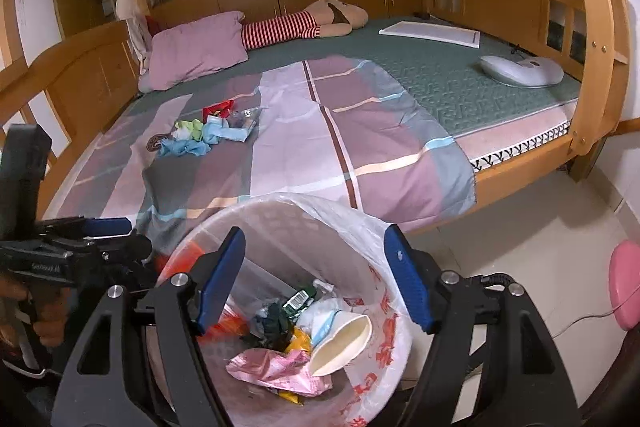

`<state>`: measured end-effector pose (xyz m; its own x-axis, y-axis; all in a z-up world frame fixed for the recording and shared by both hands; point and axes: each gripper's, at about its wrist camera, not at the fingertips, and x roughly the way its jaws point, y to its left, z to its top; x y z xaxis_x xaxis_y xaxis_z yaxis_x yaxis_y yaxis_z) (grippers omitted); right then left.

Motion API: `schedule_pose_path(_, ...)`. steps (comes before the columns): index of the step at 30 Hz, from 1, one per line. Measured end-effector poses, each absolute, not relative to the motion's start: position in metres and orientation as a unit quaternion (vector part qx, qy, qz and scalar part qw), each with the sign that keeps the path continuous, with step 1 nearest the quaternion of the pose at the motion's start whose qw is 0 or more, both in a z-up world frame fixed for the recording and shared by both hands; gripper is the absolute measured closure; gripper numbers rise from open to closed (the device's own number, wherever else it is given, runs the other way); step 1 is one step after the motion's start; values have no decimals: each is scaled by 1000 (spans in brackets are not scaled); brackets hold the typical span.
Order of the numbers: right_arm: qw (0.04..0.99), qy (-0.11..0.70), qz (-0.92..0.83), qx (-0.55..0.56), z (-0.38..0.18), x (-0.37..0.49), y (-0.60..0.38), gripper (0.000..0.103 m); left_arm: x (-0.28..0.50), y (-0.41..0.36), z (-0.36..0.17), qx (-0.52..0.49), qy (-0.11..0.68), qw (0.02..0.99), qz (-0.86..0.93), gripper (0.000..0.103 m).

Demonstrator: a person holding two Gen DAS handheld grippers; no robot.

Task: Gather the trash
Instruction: 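Carry the red box and paper cup over the wastebasket and open both grippers, then move both open grippers back toward the trash pile on the bed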

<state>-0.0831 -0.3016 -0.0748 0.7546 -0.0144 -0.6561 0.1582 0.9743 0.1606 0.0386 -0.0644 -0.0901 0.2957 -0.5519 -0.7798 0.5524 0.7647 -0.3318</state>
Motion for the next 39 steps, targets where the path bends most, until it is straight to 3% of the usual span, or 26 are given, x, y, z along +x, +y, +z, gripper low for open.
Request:
schedule_pose_path(15, 935, 335, -8, 119, -60, -25, -281, 32, 105, 97, -78, -199, 437, 861, -166, 5)
schedule_pose_path(25, 928, 357, 7, 110, -56, 15, -251, 32, 178, 110, -66, -146, 397, 901, -96, 4)
schedule_pose_path(28, 922, 373, 6, 101, -60, 32, -240, 25, 191, 105, -83, -108, 415, 901, -66, 4)
schedule_pose_path(33, 909, 407, 7, 85, -67, 67, -226, 25, 191, 134, -87, -158, 404, 900, -48, 4)
schedule_pose_path(39, 913, 408, 9, 22, -79, 110, -206, 25, 197, 134, -82, -83, 402, 912, -9, 4)
